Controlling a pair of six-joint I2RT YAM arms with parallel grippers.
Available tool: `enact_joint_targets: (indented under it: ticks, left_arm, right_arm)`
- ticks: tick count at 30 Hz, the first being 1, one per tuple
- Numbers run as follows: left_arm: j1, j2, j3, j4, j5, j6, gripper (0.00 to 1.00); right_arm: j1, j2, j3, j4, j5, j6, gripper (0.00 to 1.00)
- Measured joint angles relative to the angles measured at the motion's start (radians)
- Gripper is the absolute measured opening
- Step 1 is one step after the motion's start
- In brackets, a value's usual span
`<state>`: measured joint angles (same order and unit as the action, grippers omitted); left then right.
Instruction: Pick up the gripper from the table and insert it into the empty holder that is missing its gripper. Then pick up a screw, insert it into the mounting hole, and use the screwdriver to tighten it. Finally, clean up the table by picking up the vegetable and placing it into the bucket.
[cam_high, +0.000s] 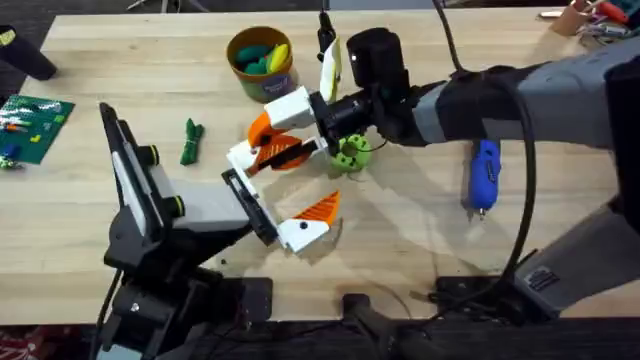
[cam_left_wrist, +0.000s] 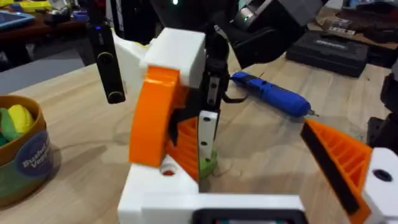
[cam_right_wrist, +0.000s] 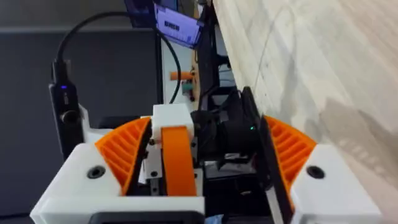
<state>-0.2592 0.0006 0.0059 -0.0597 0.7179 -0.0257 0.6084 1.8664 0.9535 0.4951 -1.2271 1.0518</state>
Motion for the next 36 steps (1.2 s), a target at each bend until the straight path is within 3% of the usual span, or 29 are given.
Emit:
enact_joint_targets:
  ticks: [9, 15, 24, 27, 36]
  left_arm:
    - [0.0, 0.0, 0.0, 0.0, 0.004, 0.0, 0.986]
    - [0.0, 0.0, 0.0, 0.0, 0.004, 0.0, 0.986]
    - [0.0, 0.0, 0.0, 0.0, 0.007, 0.003, 0.986]
    - [0.0, 0.0, 0.0, 0.0, 0.009, 0.003, 0.986]
    - [0.0, 0.0, 0.0, 0.0, 0.013, 0.003, 0.986]
  right_arm:
    - [-0.008, -0.015, 0.0, -0.008, 0.009, -0.026, 0.994]
    - [-0.065, -0.101, 0.001, -0.117, 0.03, -0.132, 0.995]
    - [-0.173, -0.251, 0.055, -0.736, 0.23, -0.443, 0.995]
    - [-0.201, -0.301, 0.125, -0.958, 0.36, -0.561, 0.995]
    - [-0.223, -0.398, 0.379, -1.417, 0.74, -0.822, 0.995]
